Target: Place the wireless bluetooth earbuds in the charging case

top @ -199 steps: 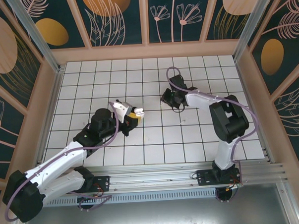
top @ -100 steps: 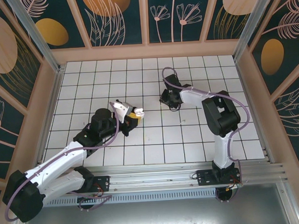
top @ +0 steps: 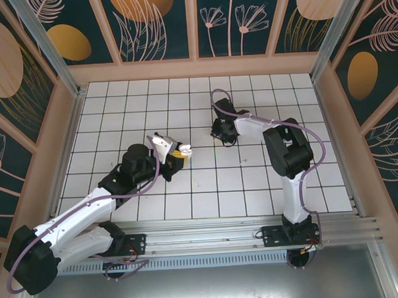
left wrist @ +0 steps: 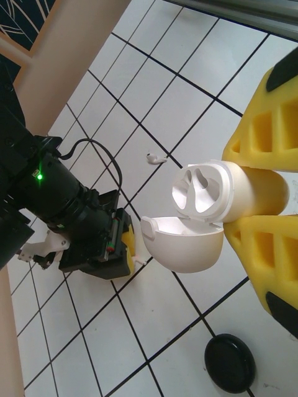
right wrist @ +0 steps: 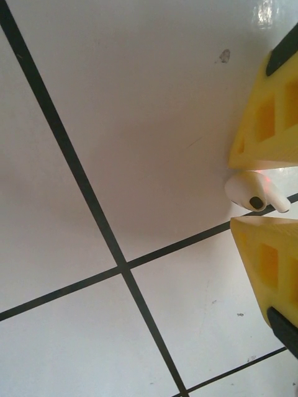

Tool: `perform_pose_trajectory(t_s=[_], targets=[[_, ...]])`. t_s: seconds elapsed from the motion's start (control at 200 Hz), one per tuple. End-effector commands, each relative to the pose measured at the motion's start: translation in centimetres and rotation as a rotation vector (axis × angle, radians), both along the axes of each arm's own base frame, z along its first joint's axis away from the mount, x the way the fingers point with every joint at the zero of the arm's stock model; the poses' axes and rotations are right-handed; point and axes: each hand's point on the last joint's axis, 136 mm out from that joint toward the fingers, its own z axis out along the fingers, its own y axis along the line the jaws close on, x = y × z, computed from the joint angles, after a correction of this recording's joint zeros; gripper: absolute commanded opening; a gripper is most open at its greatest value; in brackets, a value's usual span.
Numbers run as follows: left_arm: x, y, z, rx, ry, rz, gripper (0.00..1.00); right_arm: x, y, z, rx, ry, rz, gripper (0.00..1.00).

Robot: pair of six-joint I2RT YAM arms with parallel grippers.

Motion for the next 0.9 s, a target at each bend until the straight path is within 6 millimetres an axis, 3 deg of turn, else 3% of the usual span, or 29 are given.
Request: perform_pose_trajectory(t_s=[0.0,0.485,0.896], targets=[[0.1,-0.4,1.4,-0.006,-0.036,-0.012,0.00,-0.2,-0.1,-0.5,-0.057,0.014,0.022,0.23],[-0.1,-0.3,0.8,-0.005,-0.021,-0.012,0.00,-2.2,0.4,0.0,-0.237,0.013,0.210,0.13],[-0.1,-1.2,0.1,-0.061,0.028,-0.032,0.00,-4.0,-0.6,5.3,-0.385,-0.068,0.231,0.13]])
